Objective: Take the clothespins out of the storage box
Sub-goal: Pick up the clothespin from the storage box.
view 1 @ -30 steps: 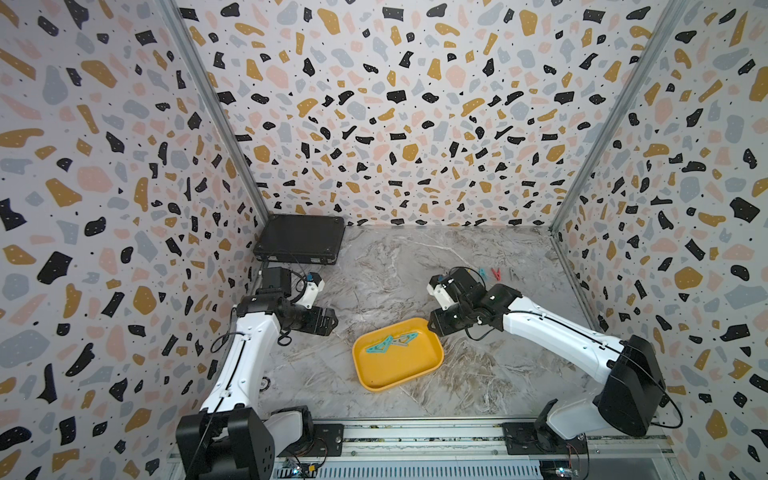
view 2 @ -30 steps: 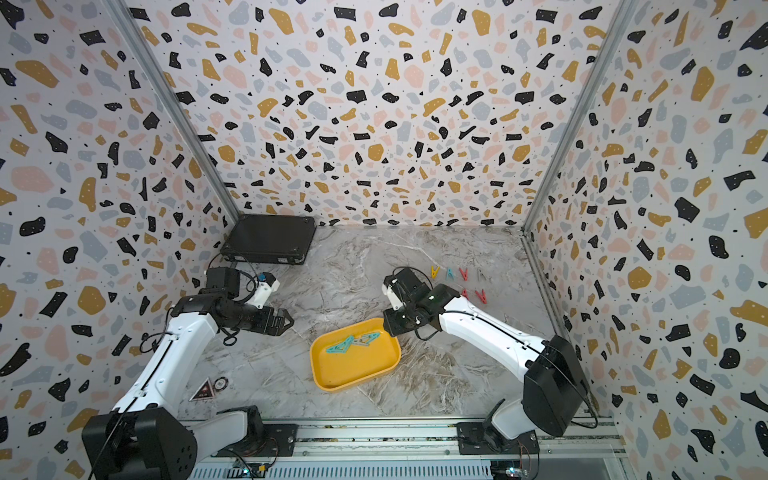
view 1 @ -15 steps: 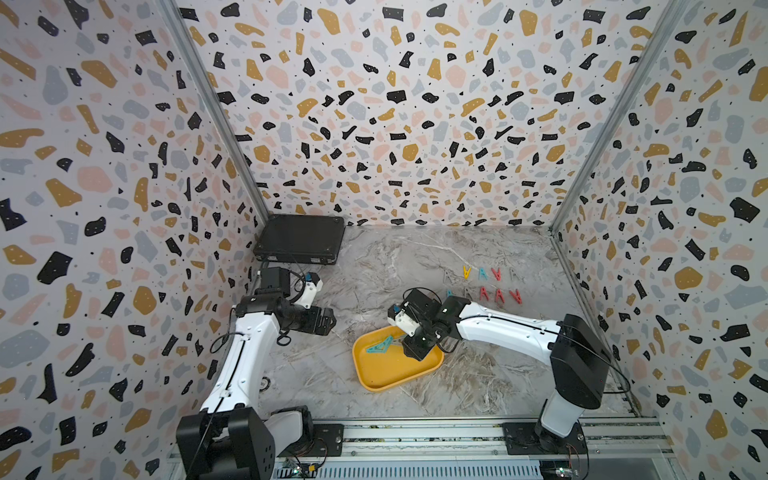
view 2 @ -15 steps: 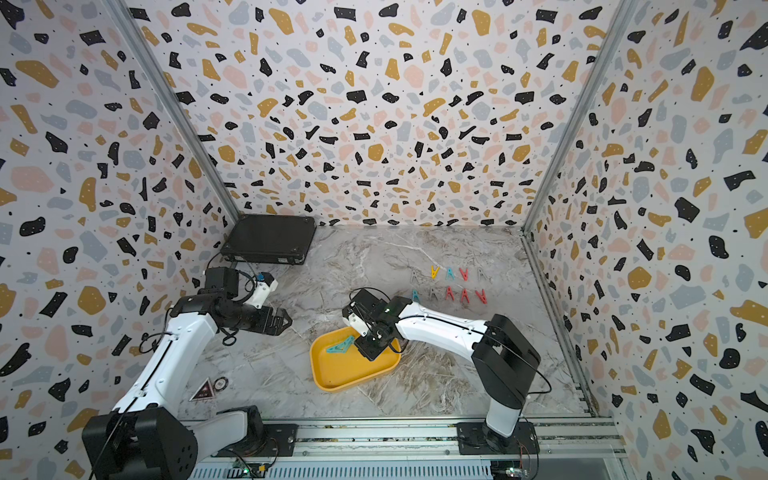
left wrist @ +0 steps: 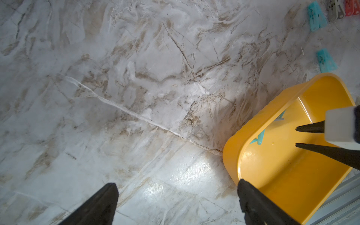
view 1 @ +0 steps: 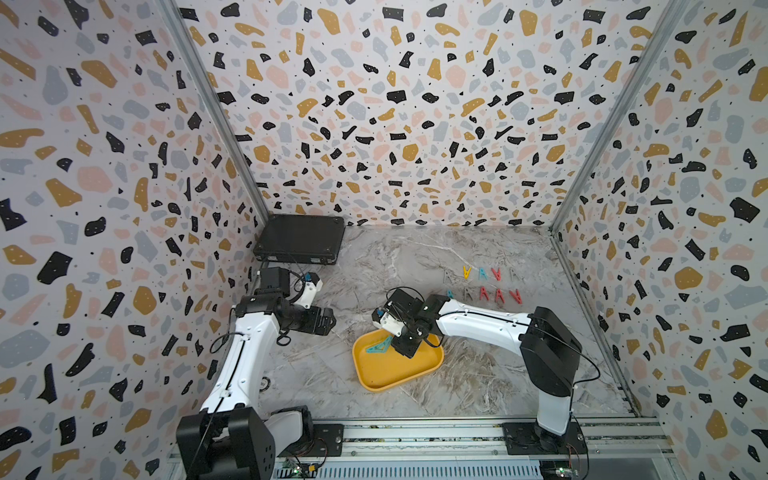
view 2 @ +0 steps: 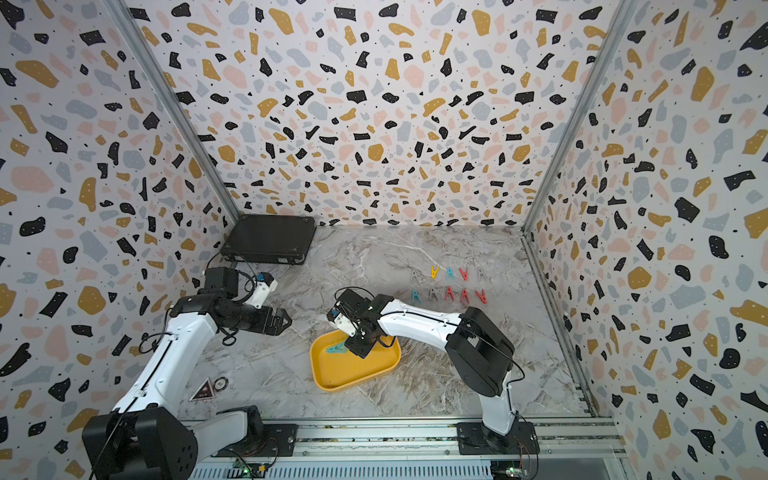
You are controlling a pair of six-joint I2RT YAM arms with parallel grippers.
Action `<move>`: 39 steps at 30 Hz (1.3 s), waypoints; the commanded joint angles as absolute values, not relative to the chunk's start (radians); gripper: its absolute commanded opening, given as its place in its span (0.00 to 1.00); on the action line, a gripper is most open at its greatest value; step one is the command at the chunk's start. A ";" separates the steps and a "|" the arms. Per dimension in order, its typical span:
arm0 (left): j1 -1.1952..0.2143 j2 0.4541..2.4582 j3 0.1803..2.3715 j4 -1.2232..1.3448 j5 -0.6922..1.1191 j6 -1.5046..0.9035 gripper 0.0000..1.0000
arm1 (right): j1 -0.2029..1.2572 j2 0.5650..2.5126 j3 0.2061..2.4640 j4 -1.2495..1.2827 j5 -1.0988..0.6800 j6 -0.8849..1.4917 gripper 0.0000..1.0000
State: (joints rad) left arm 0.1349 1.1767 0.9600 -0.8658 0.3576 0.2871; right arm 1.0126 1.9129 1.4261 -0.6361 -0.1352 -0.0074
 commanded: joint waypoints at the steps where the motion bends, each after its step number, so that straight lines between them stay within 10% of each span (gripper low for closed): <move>1: 0.141 1.175 0.950 -0.857 0.368 0.288 1.00 | 1.016 1.937 1.463 -0.655 -0.089 -0.049 0.29; 39: 0.147 1.173 0.949 -0.859 0.380 0.290 1.00 | 1.005 1.996 1.454 -0.624 -0.080 -0.072 0.17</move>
State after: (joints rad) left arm 0.1413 1.1767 0.9600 -0.8658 0.3614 0.2871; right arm 1.0073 2.0399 1.4620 -0.6140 -0.0586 -0.0780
